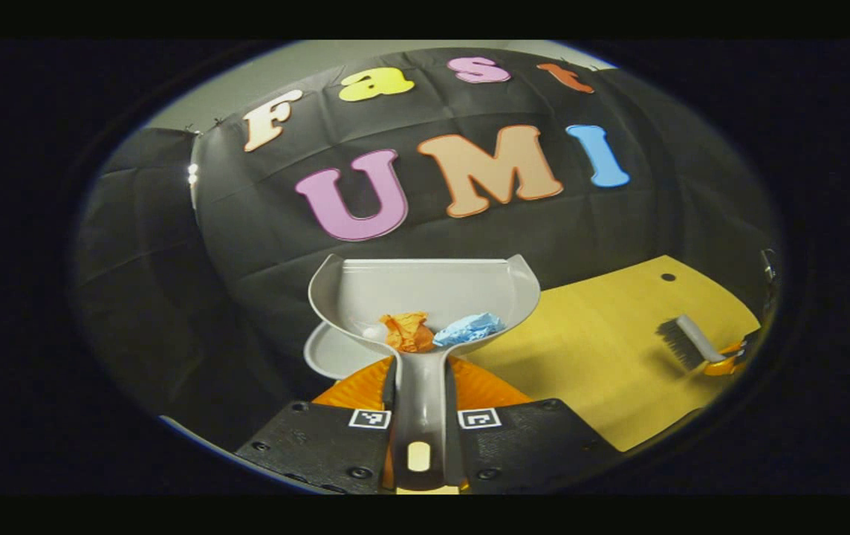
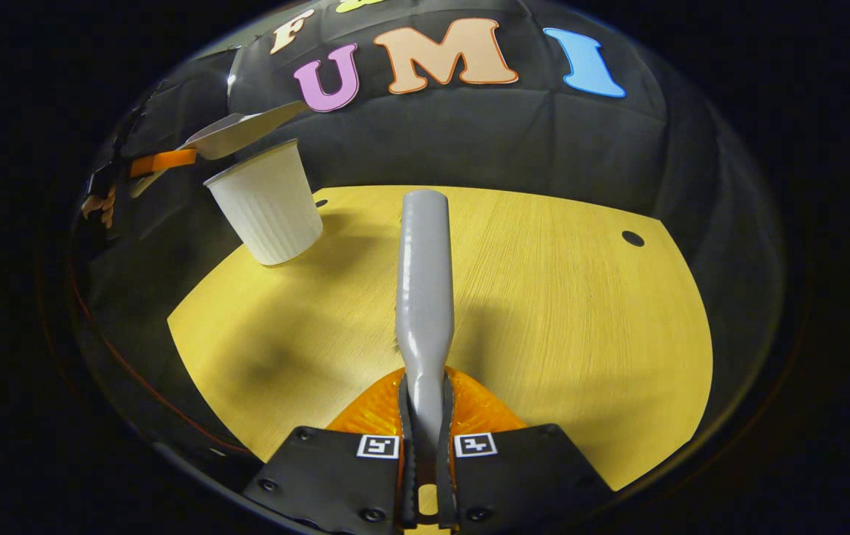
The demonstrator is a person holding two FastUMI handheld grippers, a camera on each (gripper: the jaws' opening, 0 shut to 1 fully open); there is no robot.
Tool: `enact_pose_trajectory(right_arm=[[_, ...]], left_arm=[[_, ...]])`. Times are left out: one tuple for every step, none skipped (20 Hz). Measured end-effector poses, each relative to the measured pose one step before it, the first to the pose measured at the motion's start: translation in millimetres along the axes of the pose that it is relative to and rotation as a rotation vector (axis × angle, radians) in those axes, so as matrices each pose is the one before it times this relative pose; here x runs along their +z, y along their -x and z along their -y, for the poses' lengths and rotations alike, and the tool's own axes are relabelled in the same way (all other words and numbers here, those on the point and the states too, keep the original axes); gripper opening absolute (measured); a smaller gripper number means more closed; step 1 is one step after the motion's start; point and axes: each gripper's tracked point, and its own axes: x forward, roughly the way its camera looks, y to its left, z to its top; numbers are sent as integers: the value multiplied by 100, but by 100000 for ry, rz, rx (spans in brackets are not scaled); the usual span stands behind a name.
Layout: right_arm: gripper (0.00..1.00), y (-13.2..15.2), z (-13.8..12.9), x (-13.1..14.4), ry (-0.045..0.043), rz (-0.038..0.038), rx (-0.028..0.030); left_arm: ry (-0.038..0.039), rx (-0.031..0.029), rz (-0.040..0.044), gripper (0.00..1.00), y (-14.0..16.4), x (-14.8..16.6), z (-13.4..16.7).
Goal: Pick up the small broom and dustpan from the desktop, sweep the trash into the dustpan with the broom, and then empty the trash into the garbage bin.
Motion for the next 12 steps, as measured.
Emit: enact_pose_trajectory(right_arm=[[13, -261, 234, 146, -357, -612, -184], [13, -139, 114, 116, -172, -412, -291], [13, -1, -100, 158, -27, -534, -293], [13, -180, -364, 23, 246, -356, -286], [13, -232, -319, 4, 277, -496, -369], [13, -183, -234, 83, 192, -548, -178], [13, -253, -145, 72, 195, -717, 1], [13, -287, -111, 92, 189, -769, 44], [13, -276, 31, 4, 455, -560, -117], [13, -203, -59, 84, 329, -457, -171], [13, -156, -79, -37, 251, -515, -43], [13, -106, 1, 144, 223, -487, -134]], left_arm=[[-2529, 2953, -930, 19, -380, -48, -1581], [-3719, 3105, -998, 17, -396, -220, -1449], [-3697, 3001, -974, 19, -566, -179, -1332], [-3512, 2326, -1145, 18, -671, -297, -1192], [-4292, 1157, -1612, 20, -753, -336, -816], [-3508, 158, -1530, 19, -608, -593, -256], [-4242, 71, -2121, 19, -794, -555, -158], [-5145, 284, -2128, 19, -429, -609, -207], [-5705, 1170, -1244, 17, -439, -255, -284], [-5936, 1378, -877, 18, -337, -183, -410], [-6701, 1350, -843, 17, -492, 39, -261], [-7132, 1014, -201, 17, -537, 78, -267]])
